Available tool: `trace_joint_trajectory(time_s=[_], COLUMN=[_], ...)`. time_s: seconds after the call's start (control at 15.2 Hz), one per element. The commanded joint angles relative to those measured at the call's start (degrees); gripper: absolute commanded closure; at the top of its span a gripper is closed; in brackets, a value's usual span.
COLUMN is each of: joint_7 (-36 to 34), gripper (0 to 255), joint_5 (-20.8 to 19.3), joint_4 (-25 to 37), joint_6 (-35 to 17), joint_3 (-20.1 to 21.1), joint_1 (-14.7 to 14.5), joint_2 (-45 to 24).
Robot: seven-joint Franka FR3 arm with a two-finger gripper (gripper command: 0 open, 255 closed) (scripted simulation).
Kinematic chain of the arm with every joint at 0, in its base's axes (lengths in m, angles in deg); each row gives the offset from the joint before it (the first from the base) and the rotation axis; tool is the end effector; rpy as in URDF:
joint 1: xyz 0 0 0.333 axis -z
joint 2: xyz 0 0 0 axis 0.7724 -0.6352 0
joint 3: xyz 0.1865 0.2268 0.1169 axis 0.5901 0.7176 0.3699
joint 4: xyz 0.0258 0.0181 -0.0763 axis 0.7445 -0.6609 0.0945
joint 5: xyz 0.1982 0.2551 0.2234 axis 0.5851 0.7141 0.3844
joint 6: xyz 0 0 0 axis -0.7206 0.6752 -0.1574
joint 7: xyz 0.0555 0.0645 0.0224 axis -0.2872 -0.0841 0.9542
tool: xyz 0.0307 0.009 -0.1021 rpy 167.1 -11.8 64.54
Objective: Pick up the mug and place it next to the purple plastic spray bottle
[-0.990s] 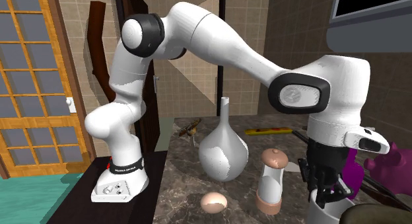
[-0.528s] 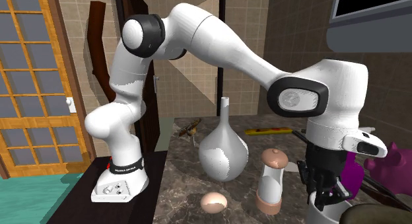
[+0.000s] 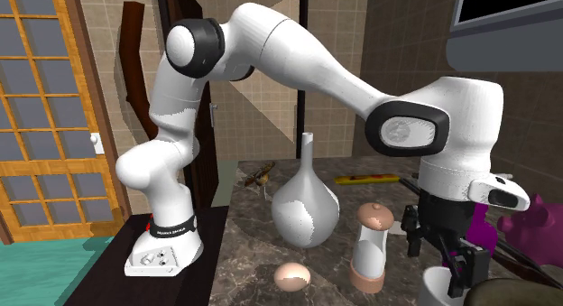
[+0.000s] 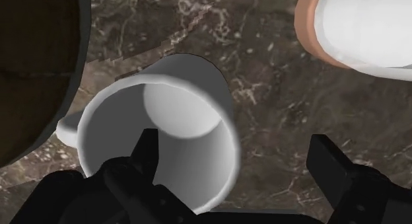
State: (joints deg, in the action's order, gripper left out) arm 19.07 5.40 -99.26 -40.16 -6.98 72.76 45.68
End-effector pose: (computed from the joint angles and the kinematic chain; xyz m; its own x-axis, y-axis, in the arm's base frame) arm 0.5485 -0.3660 0.3667 0.9999 -0.0094 -0.0101 -0.0087 -0.9975 0.0700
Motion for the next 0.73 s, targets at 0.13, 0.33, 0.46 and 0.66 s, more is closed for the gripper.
trace_joint_trajectory(time_s=[0.13, 0.33, 0.46, 0.66], joint_7=[-0.25, -0.25, -0.25, -0.25], gripper=[0, 0, 0, 0], joint_5=[-0.55, -0.55, -0.55, -0.55], joint_4=[3.05, 3.05, 3.05, 3.05], joint_6=[5.44, 5.44, 5.44, 5.44], joint_3=[-0.21, -0.21, -0.21, -0.21], joint_1=[-0.29, -0.29, -0.29, -0.29], joint_2=[2.43, 2.43, 2.43, 2.43])
